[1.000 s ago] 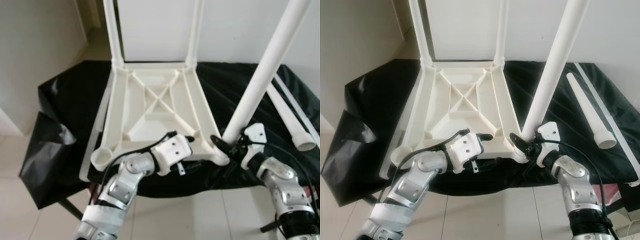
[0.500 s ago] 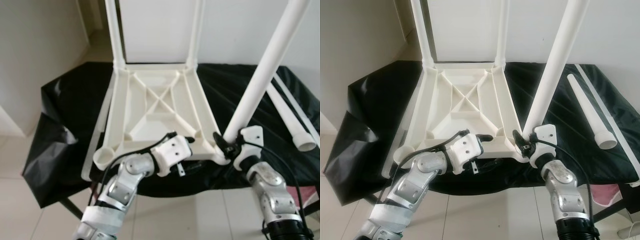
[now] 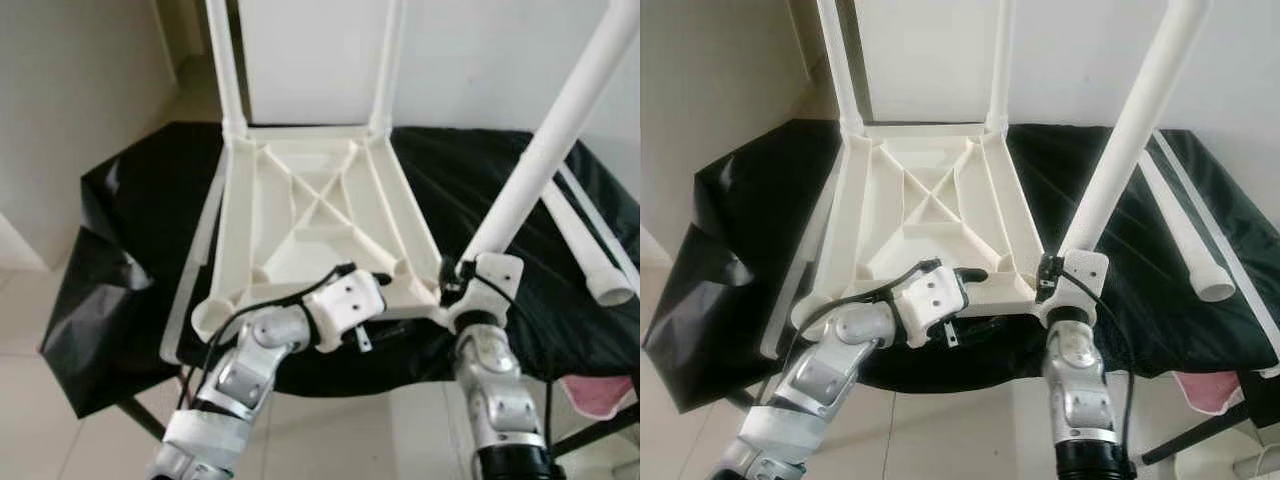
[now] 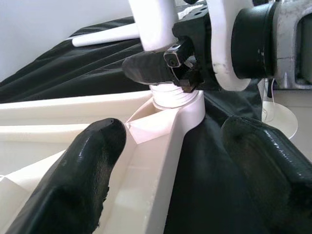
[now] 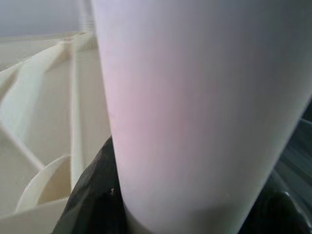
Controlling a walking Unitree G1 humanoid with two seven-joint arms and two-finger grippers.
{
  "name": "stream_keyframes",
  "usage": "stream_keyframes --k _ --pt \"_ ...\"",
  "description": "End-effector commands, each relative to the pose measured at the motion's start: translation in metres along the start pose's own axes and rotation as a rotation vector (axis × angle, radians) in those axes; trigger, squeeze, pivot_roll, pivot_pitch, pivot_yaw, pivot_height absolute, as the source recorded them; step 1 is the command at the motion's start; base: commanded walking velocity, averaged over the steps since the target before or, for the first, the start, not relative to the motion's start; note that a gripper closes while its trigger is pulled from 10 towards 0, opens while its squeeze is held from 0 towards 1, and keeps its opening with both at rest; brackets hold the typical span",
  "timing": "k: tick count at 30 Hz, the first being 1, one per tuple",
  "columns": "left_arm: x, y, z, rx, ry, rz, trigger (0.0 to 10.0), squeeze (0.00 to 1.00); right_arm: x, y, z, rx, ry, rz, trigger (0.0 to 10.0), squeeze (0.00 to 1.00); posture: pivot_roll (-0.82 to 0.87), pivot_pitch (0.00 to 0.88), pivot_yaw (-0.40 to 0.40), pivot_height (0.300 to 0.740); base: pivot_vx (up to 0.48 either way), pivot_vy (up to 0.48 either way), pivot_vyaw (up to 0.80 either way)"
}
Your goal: Building children table
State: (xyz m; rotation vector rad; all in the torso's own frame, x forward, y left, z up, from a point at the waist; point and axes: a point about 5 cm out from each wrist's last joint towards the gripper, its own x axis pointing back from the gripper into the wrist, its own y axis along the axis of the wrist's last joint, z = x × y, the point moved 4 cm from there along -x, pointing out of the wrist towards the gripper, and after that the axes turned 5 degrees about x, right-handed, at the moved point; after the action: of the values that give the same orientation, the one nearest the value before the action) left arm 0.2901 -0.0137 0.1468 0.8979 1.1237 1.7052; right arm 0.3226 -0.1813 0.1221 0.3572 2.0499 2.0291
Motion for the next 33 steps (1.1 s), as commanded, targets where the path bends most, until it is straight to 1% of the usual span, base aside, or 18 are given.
stream_keyframes --k 1,5,6,7,8,14,15,16,17,19,21,22,23,24,25,28,31,33 --pt "-0.001 0.000 0.003 -0.005 0.035 -0.005 10.0 0.00 0.008 -0.026 -0.008 0.013 -0.053 0.096 10.0 0.00 -0.07 0.000 -0.016 0.740 0.000 0.000 0.00" --pt "0.000 0.001 0.002 -0.003 0.035 -0.006 10.0 0.00 0.010 -0.016 -0.010 0.050 -0.023 0.027 10.0 0.00 -0.07 0.000 -0.018 0.740 0.000 0.000 0.00" --pt "0.000 0.001 0.002 -0.003 0.036 -0.005 10.0 0.00 0.010 -0.015 -0.012 0.049 -0.021 0.016 10.0 0.66 -0.07 0.000 -0.019 0.740 0.000 0.000 0.00" --pt "0.000 0.001 0.002 -0.003 0.036 -0.005 10.0 0.00 0.010 -0.015 -0.012 0.049 -0.021 0.016 10.0 0.66 -0.07 0.000 -0.019 0.740 0.000 0.000 0.00" --pt "0.001 0.001 0.002 -0.003 0.038 -0.004 10.0 0.00 0.011 -0.014 -0.013 0.046 -0.021 0.002 10.0 1.00 -0.07 0.000 -0.018 0.740 0.000 0.000 0.00" --pt "0.002 0.000 0.003 -0.004 0.042 -0.001 10.0 0.00 0.014 -0.010 -0.016 0.026 -0.023 -0.033 10.0 1.00 -0.06 0.000 -0.016 0.740 0.000 0.000 0.00" --pt "0.003 0.000 0.003 -0.005 0.040 -0.002 10.0 0.00 0.018 -0.008 -0.015 0.027 0.000 -0.052 10.0 0.58 -0.06 0.000 -0.015 0.740 0.000 0.000 0.00" --pt "0.003 0.000 0.003 -0.005 0.040 -0.002 10.0 0.00 0.018 -0.008 -0.015 0.027 0.000 -0.052 10.0 0.58 -0.06 0.000 -0.015 0.740 0.000 0.000 0.00" --pt "0.004 0.000 0.004 -0.005 0.041 -0.003 10.0 0.00 0.022 -0.007 -0.014 0.029 0.020 -0.067 10.0 0.00 -0.06 0.000 -0.012 0.740 0.000 0.000 0.00" --pt "0.006 -0.001 0.012 -0.012 0.067 0.009 10.0 0.00 0.030 -0.007 -0.014 0.031 0.058 -0.082 10.0 0.00 -0.06 0.000 -0.013 0.740 0.000 0.000 0.00" --pt "0.007 -0.001 0.014 -0.014 0.076 0.013 10.0 0.00 0.032 -0.008 -0.014 0.029 0.065 -0.084 10.0 0.00 -0.06 0.000 -0.009 0.740 0.000 0.000 0.00" --pt "0.010 0.000 0.021 -0.008 0.093 0.007 10.0 0.00 0.037 -0.010 -0.018 0.037 0.078 -0.086 10.0 0.00 -0.06 0.000 -0.009 0.740 0.000 0.000 0.00" --pt "0.010 0.000 0.021 -0.008 0.093 0.007 10.0 0.00 0.037 -0.010 -0.018 0.037 0.078 -0.086 10.0 0.00 -0.06 0.000 -0.009 0.740 0.000 0.000 0.00" --pt "0.017 0.002 0.034 -0.003 0.130 -0.002 10.0 0.00 0.045 -0.013 -0.023 0.060 0.104 -0.094 10.0 0.00 -0.07 0.000 -0.003 0.740 0.000 0.000 0.00" --pt "0.020 0.002 0.039 -0.006 0.147 0.000 10.0 0.00 0.048 -0.014 -0.024 0.063 0.119 -0.092 10.0 0.00 -0.07 0.000 -0.002 0.740 0.000 0.000 0.00" --pt "0.021 0.001 0.042 -0.009 0.157 0.003 10.0 0.00 0.049 -0.015 -0.024 0.062 0.127 -0.091 10.0 0.00 -0.07 0.000 0.000 0.740 0.000 0.000 0.00" --pt "0.023 0.001 0.049 -0.016 0.186 0.009 10.0 0.00 0.049 -0.016 -0.026 0.057 0.136 -0.090 10.0 0.00 -0.08 0.000 0.004 0.740 0.000 0.000 0.00" --pt "0.024 0.002 0.062 -0.017 0.244 0.007 10.0 0.00 0.046 -0.016 -0.030 0.060 0.130 -0.090 10.0 0.00 -0.08 0.000 0.008 0.740 0.000 0.000 0.00"
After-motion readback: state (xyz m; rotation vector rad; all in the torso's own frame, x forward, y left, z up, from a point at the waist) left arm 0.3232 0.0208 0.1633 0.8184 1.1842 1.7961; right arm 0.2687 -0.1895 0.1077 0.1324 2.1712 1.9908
